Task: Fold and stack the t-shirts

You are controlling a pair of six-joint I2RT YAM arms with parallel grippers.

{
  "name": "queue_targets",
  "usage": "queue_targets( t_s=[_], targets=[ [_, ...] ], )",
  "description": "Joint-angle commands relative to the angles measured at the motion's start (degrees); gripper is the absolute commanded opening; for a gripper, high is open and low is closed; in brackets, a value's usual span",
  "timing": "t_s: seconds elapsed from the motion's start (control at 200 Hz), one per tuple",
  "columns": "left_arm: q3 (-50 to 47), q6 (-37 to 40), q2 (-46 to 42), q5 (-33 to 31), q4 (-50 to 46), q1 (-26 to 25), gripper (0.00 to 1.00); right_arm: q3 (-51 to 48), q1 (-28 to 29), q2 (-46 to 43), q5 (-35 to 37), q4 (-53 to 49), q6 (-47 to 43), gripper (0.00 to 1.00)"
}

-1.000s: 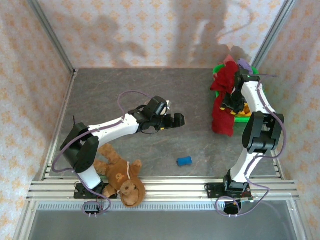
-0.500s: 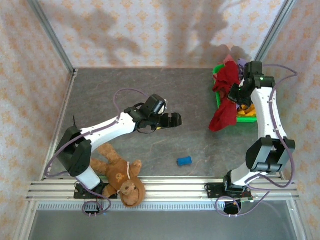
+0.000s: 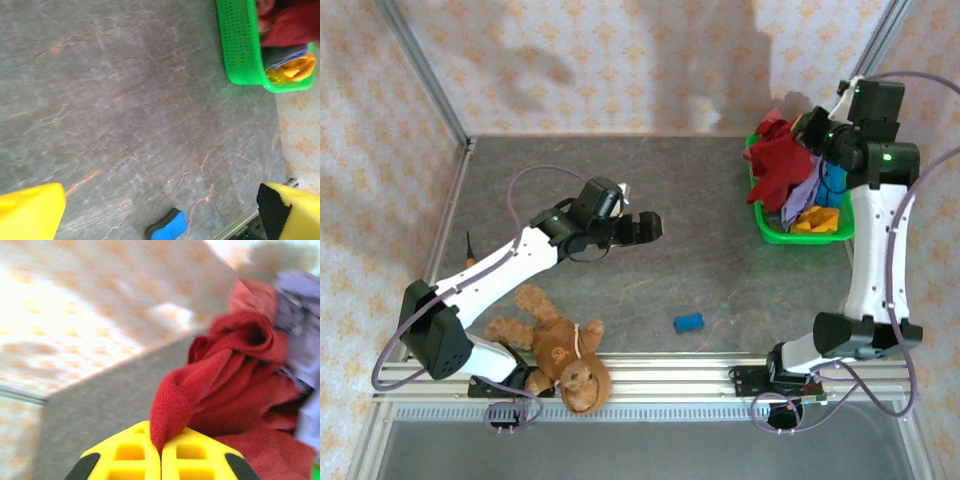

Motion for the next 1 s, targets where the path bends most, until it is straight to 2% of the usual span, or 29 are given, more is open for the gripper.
queue_targets(
  t_s=[0.0, 0.095, 0.205, 0.365, 0.47, 0.551, 0.666, 0.736, 0.836, 0.896, 0.996],
  targets=[
    [-5.23, -0.46, -3.38, -1.88, -0.29, 0.84, 0.99, 5.49, 4.66, -4.40, -6.55, 13.01, 3.56, 0.07],
    [-8.84, -1.65, -5.92, -1.95, 1.31, 1.78, 0.99, 9.92, 10.25, -3.62, -6.26, 16.95, 4.68, 0.07],
    [-12.60, -2.71, -9.79, -6.12, 2.11, 2.16, 0.99, 13.48, 17.14, -1.35, -4.95, 20.26, 5.78, 0.08],
    [-17.80, -4.72, -14.50, -7.59, 3.11, 3.85, 0.99, 17.17, 27.02, 5.74, -3.07, 21.60, 5.78, 0.08],
    [-18.72, -4.39, -16.48, -8.32, 0.86, 4.63, 0.99, 18.15, 31.06, 11.97, -0.73, 19.50, 5.72, 0.18],
    [-19.33, -3.94, -18.03, -9.39, -0.86, 5.13, 0.99, 18.05, 31.56, 17.12, 3.66, 16.45, 7.95, 0.24],
    [-20.31, -3.29, -19.67, -9.96, -2.82, 6.02, 0.99, 19.64, 31.40, 24.53, 14.27, 9.35, 8.41, 0.23],
    [-20.72, -2.99, -20.36, -9.84, -3.51, 6.60, 0.99, 20.30, 30.25, 28.69, 17.34, 6.10, 8.89, 0.22],
    [-20.60, -2.67, -20.66, -9.26, -3.96, 7.45, 0.99, 20.30, 27.43, 33.61, 16.00, 1.64, 11.13, 0.20],
    [-20.26, -2.15, -20.50, -9.35, -3.59, 7.47, 0.99, 18.01, 25.94, 35.16, 12.53, 1.53, 12.05, 0.18],
    [-19.53, -0.81, -18.93, -8.90, -2.90, 7.49, 0.99, 14.36, 25.19, 35.72, 11.55, 1.62, 11.80, 0.19]
  ],
)
